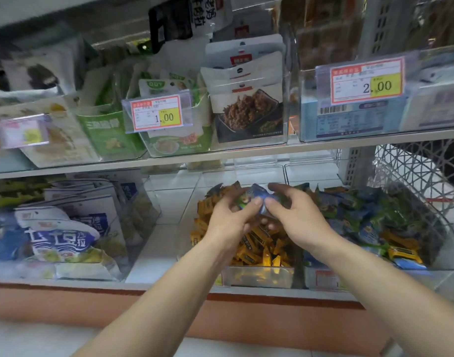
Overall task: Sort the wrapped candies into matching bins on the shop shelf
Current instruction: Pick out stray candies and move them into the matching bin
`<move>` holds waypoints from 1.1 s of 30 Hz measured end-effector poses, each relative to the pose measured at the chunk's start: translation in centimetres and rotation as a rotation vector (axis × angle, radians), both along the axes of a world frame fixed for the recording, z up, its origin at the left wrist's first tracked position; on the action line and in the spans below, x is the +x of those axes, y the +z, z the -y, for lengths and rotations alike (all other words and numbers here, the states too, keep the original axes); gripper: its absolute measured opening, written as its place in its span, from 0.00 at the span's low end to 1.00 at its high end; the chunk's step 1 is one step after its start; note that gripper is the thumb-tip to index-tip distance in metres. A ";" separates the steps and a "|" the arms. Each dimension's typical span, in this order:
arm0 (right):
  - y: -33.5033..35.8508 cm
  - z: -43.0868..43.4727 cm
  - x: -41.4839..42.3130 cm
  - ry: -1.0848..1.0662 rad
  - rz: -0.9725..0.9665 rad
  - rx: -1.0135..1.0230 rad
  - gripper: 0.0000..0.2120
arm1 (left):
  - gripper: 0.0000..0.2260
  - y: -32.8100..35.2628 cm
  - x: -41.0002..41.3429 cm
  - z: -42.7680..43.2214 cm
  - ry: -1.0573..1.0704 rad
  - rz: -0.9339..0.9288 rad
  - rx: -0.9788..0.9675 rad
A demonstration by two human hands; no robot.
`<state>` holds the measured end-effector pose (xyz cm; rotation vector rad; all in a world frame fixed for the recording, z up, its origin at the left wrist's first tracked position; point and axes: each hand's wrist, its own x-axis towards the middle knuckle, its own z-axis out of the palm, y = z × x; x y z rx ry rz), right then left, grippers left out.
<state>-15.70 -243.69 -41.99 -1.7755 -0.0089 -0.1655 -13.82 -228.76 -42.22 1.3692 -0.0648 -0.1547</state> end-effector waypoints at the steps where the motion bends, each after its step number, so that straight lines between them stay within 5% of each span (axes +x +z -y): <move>1: 0.0 0.0 -0.2 0.010 -0.029 0.031 0.20 | 0.19 -0.1 -0.5 0.0 0.011 -0.003 0.009; 6: -0.2 -0.3 -1.5 0.081 -0.133 0.248 0.16 | 0.09 -0.7 -2.1 -0.1 0.029 0.041 0.194; 11: -0.1 0.5 -2.0 0.123 -0.152 0.373 0.09 | 0.12 -0.8 -2.5 -0.4 -0.016 0.191 0.377; 15: -0.4 1.4 -1.8 -0.015 -0.059 0.164 0.08 | 0.18 -0.8 -2.9 -0.6 -0.139 0.343 0.606; 19: -0.6 4.6 -0.2 -0.320 0.268 -0.455 0.13 | 0.17 0.1 -1.6 -3.6 -0.005 0.614 0.998; 26: -0.4 7.4 1.7 -0.284 -0.132 -1.331 0.17 | 0.19 -0.8 2.2 -10.6 0.236 0.567 1.171; 30: 1.0 3.2 2.8 -0.388 0.180 -1.285 0.15 | 0.24 -2.8 3.7 -13.2 0.205 0.395 1.157; 33: 0.7 -2.2 5.3 -0.075 0.164 -1.040 0.15 | 0.21 -3.8 4.2 -13.7 0.160 0.302 1.069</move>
